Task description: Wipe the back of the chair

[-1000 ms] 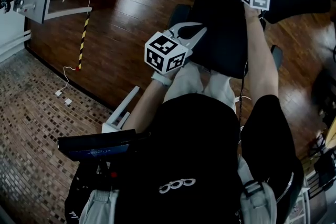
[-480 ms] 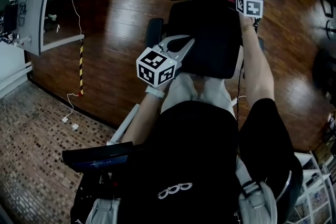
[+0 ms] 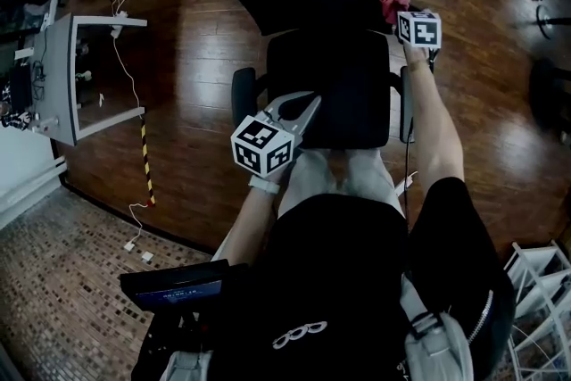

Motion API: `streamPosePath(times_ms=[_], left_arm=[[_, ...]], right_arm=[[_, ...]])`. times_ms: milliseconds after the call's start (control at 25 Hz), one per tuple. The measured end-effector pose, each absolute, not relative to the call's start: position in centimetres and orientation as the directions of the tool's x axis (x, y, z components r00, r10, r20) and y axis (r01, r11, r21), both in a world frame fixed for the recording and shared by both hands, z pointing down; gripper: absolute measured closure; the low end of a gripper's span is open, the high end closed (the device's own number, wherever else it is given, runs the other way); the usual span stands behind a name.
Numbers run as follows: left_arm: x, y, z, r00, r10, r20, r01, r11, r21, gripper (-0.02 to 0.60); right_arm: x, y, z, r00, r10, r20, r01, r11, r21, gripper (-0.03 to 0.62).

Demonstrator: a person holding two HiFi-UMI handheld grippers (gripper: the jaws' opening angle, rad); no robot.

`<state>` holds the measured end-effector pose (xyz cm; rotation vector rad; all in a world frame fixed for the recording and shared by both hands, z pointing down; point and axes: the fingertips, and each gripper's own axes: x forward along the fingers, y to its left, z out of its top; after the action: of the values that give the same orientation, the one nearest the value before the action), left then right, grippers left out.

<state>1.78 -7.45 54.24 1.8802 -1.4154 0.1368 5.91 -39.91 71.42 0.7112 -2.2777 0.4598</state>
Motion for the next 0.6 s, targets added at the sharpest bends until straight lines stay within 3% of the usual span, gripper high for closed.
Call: streamPosePath(times_ms=[480,600], left_arm=[[1.4,-6.2,55.1,0.391,-0.77,0.505,-0.853,-0.097,0.513,0.589],[0.7,-5.6,55.1,0.39,-0.77,0.505,-0.85,-0.09,0.519,0.589]], right_arm=[[13.9,-42.9,71.8,-0.436,-0.562,0.703,-0.827,0.559,-0.065,0.548],[13.3,-42.2,72.3,-0.426,-0.552,0.717,-0.831,0.552,-0.068,0.549]])
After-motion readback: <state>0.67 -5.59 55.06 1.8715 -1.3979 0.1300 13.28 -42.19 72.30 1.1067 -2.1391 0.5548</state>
